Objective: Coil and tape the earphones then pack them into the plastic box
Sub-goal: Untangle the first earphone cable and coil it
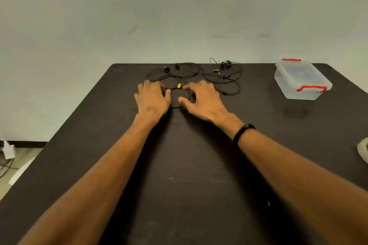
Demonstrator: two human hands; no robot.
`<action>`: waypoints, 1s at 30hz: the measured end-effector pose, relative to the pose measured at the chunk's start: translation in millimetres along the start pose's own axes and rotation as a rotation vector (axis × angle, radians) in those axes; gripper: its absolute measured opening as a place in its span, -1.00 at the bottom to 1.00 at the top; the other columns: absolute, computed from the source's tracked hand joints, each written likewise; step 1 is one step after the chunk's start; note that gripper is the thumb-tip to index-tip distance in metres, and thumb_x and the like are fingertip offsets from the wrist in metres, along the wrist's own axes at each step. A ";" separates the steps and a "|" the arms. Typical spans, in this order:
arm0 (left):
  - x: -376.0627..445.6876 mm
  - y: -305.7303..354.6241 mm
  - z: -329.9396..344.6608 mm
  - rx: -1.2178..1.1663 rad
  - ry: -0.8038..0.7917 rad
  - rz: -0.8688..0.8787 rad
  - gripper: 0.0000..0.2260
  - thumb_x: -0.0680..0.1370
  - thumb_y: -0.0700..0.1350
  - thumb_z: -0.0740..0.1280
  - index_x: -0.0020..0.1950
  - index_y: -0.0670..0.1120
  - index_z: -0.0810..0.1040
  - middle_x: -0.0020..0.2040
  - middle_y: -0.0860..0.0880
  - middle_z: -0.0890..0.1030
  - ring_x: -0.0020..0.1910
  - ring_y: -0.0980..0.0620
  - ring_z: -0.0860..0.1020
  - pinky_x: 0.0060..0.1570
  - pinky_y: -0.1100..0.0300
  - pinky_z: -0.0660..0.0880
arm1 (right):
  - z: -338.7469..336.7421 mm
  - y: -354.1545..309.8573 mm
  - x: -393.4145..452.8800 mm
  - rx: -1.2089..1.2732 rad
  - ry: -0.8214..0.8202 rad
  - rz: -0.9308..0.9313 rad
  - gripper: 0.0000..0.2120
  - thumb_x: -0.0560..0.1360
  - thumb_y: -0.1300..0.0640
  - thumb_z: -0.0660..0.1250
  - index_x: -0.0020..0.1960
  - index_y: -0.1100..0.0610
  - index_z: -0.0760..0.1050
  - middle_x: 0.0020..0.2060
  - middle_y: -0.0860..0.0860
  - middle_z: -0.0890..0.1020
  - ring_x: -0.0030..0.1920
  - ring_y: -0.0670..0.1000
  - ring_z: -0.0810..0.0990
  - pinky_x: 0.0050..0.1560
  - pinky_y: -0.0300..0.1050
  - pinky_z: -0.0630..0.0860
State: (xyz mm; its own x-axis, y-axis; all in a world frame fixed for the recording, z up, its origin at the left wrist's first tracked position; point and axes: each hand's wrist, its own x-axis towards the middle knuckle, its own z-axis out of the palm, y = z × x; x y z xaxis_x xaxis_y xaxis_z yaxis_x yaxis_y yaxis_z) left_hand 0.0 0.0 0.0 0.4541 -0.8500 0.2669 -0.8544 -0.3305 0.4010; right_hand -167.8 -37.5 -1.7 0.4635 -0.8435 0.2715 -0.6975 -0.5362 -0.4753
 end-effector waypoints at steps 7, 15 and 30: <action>-33.8 -11.9 0.2 -0.101 0.136 0.090 -0.76 0.61 0.09 0.35 -0.06 -0.04 0.70 -0.03 -0.07 0.67 0.06 -0.15 0.61 0.05 -0.07 0.55 | -1.1 -5.7 -44.8 -0.220 -0.005 -0.070 -0.55 0.67 -0.21 0.22 0.36 0.06 0.60 0.34 -0.02 0.59 0.36 0.16 0.45 0.30 0.14 0.48; -20.7 -17.7 9.0 -0.165 0.128 0.194 -0.76 0.68 0.01 0.29 0.31 0.06 0.63 0.28 -0.04 0.54 0.31 -0.12 0.41 0.23 -0.09 0.42 | -30.2 52.6 -40.5 -0.213 0.227 0.207 -0.57 0.65 -0.18 0.25 0.16 0.16 0.66 0.10 0.09 0.71 0.22 0.25 0.52 0.14 0.14 0.52; -19.4 -12.8 8.4 -0.106 0.015 0.129 -0.84 0.67 0.05 0.32 0.16 0.03 0.62 0.25 -0.03 0.45 0.32 -0.10 0.34 0.37 -0.05 0.34 | -14.1 20.5 -45.5 -0.101 0.120 -0.099 -0.71 0.62 -0.06 0.38 0.20 0.10 0.68 0.10 0.02 0.59 0.20 0.11 0.51 0.21 0.09 0.53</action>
State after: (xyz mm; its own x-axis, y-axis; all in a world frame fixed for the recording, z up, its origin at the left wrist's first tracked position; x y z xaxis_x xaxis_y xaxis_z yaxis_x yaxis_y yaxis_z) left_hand 0.0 17.2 -17.7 0.3473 -0.8759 0.3351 -0.8747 -0.1737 0.4524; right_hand -210.9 -10.5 -12.0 0.4687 -0.7807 0.4133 -0.7057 -0.6123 -0.3565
